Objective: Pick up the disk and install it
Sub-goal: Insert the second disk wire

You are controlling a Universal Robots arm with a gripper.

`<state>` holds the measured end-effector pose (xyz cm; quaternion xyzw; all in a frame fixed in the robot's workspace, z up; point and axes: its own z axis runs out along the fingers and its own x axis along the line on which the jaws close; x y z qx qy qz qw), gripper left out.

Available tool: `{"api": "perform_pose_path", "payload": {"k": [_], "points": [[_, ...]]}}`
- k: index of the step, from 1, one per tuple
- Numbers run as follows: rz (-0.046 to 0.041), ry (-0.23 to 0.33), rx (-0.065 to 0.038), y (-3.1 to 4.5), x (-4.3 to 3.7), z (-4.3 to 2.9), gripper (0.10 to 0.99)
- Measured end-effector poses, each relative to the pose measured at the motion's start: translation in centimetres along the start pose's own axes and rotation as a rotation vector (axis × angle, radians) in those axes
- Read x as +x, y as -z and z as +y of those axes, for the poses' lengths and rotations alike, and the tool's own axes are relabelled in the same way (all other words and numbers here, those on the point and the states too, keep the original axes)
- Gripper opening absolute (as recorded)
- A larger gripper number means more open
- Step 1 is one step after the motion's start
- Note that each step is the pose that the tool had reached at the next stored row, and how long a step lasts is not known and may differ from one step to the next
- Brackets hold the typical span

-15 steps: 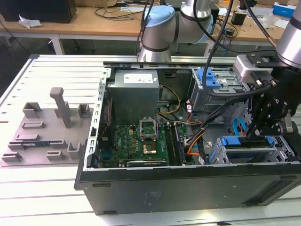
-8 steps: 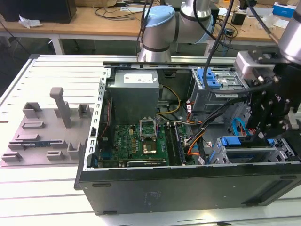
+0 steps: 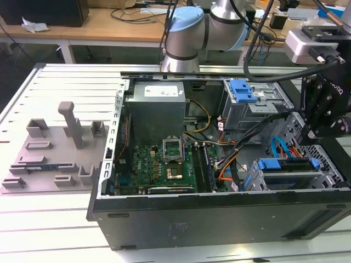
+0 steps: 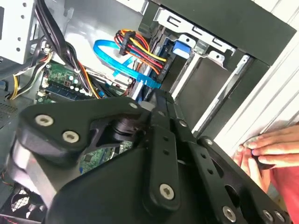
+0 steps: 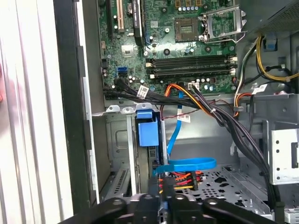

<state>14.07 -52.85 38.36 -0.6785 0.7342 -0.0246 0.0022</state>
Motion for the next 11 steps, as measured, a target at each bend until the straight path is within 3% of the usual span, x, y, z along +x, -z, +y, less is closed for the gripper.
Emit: {"api": "perform_pose_path", "payload": {"k": [1, 11], "points": [[0.0002, 0.0, 0.0, 0.01, -0.01, 0.0, 0.106], [0.0001, 0.0, 0.0, 0.01, -0.07, 0.01, 0.106]]}}
